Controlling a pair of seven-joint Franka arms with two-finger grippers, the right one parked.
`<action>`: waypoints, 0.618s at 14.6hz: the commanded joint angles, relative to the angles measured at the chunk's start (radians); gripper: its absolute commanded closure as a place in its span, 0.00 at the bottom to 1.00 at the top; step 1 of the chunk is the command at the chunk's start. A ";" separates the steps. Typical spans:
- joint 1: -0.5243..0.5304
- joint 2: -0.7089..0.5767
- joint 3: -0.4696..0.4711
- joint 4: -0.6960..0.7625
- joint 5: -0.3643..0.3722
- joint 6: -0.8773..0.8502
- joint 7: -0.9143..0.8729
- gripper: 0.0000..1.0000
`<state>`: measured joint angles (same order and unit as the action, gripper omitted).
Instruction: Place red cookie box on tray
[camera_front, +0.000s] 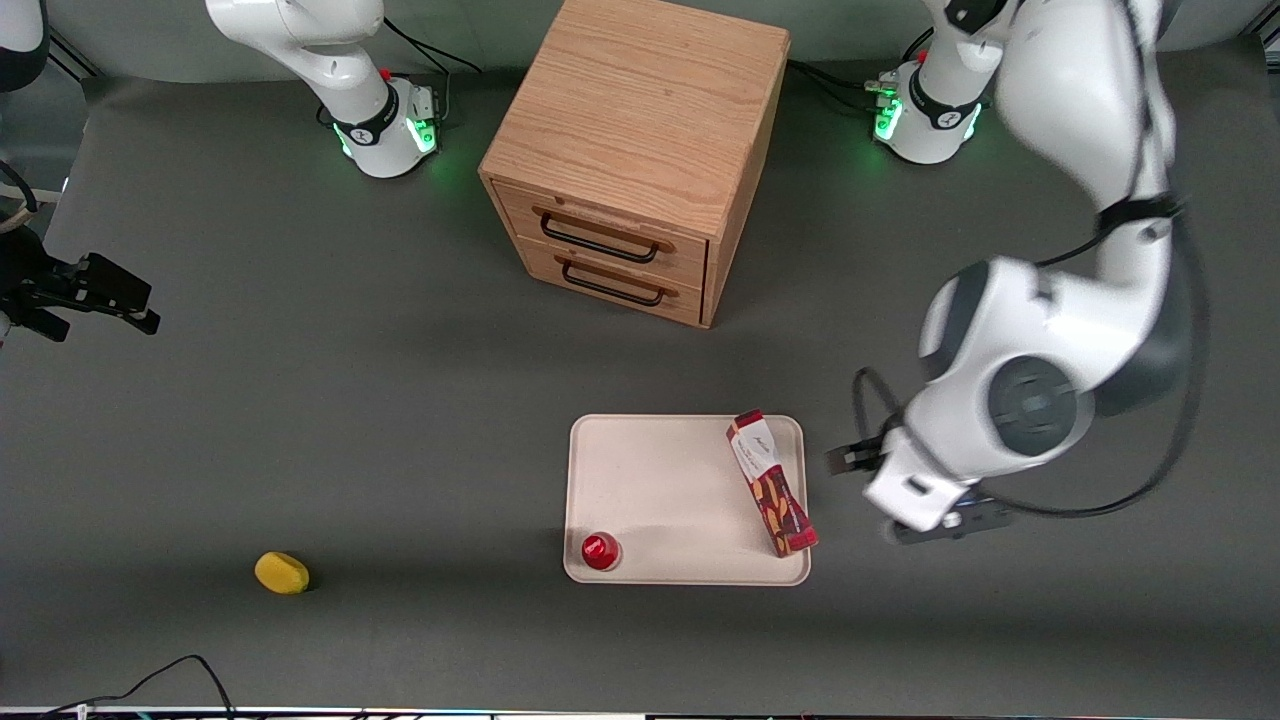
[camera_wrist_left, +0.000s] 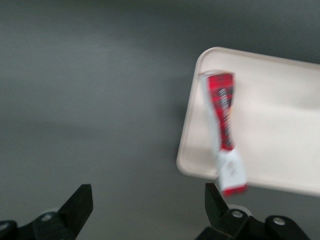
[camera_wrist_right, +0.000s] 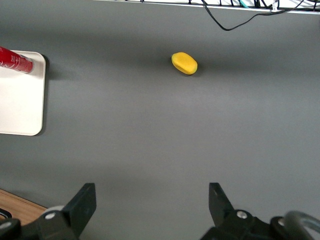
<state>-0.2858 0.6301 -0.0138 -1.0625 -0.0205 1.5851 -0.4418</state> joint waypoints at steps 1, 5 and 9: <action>0.066 -0.130 -0.002 -0.037 0.013 -0.135 0.133 0.00; 0.174 -0.353 0.003 -0.247 0.024 -0.149 0.296 0.00; 0.296 -0.487 0.003 -0.370 0.028 -0.142 0.458 0.00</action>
<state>-0.0462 0.2456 -0.0015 -1.2979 -0.0044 1.4093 -0.0782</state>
